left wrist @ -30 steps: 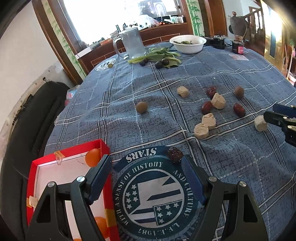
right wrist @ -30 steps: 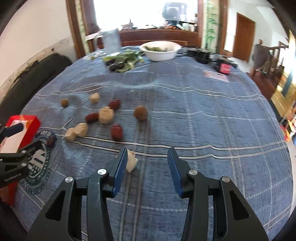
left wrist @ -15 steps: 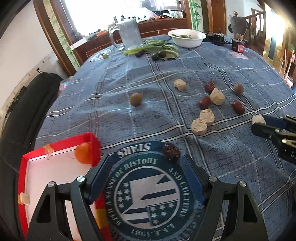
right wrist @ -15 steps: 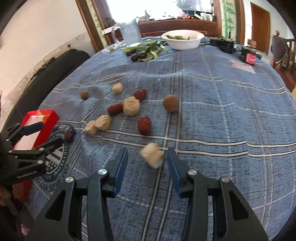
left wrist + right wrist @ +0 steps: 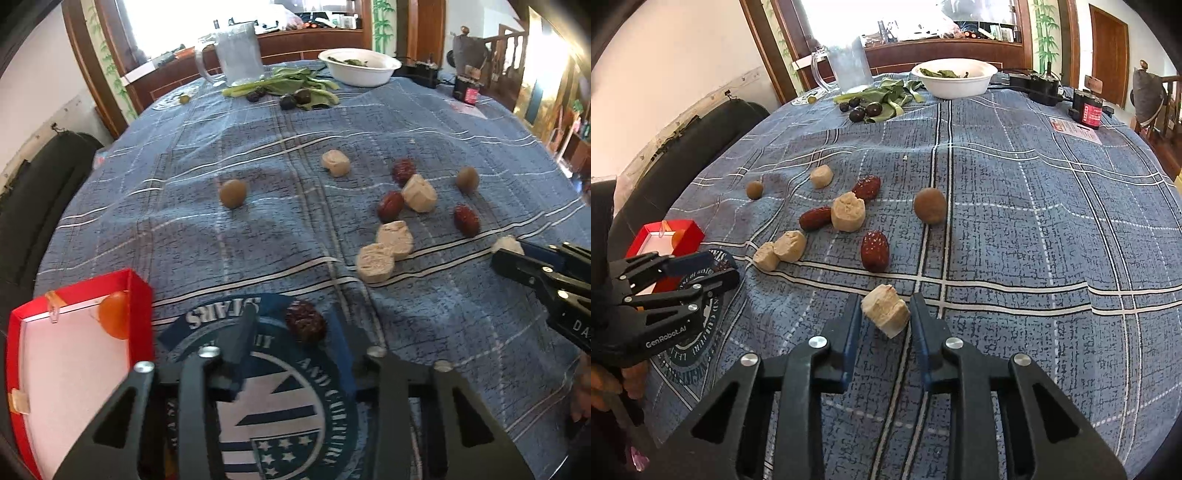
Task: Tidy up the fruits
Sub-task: 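Carry the pastry with the right gripper while the left gripper carries the date to the tray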
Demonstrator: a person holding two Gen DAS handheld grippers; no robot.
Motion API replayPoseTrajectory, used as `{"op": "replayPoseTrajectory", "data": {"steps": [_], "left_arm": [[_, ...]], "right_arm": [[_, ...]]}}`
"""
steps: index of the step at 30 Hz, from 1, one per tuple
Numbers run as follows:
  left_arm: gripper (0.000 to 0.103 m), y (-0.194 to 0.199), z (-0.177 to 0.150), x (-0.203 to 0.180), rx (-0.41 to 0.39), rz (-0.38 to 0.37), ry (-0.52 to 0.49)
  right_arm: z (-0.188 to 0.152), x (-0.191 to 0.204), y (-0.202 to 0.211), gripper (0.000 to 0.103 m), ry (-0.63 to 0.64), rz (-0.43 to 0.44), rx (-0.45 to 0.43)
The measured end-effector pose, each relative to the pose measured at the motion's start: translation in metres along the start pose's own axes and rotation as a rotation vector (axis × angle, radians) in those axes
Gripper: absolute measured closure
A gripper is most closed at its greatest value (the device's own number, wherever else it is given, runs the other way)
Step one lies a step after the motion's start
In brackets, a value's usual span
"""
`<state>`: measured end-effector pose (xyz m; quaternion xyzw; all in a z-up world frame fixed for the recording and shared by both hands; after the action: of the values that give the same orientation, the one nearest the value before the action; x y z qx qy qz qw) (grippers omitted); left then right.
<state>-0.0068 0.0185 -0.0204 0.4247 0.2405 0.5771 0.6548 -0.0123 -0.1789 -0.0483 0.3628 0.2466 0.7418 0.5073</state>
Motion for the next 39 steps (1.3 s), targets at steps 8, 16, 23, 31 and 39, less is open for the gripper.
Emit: {"op": "replayPoseTrajectory", "data": {"steps": [8,16,23,31,39], "left_arm": [[0.082,0.007,-0.003,0.002,-0.026,-0.038,0.035],[0.082,0.06,-0.011,0.024,-0.155,0.008,0.099],[0.082,0.096,-0.032,0.073,-0.249,0.166,0.181],[0.082,0.108,-0.062,0.136,-0.271,0.309,0.285],[0.082,0.103,-0.087,0.176,-0.244,0.368,0.36]], "right_arm": [[0.004,0.003,0.016,0.075,0.002,0.014,-0.103],[0.006,0.001,0.017,0.075,-0.002,-0.009,-0.129],[0.008,0.004,0.013,0.075,-0.013,-0.007,-0.12],[0.017,0.127,0.009,0.074,0.164,0.184,-0.104],[0.003,0.245,-0.02,0.074,0.326,0.334,-0.027]]}}
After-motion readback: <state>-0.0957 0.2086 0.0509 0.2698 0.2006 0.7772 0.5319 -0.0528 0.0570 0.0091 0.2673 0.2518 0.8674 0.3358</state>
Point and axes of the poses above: each gripper's, at about its wrist camera, not at the fingertips, and y roughly against the way its jaws point, x to its left, z to its top, the point moved 2 cm from there along -y, roughly the way its jaws point, and after that the axes turned 5 degrees about z, right-handed, at the moved point
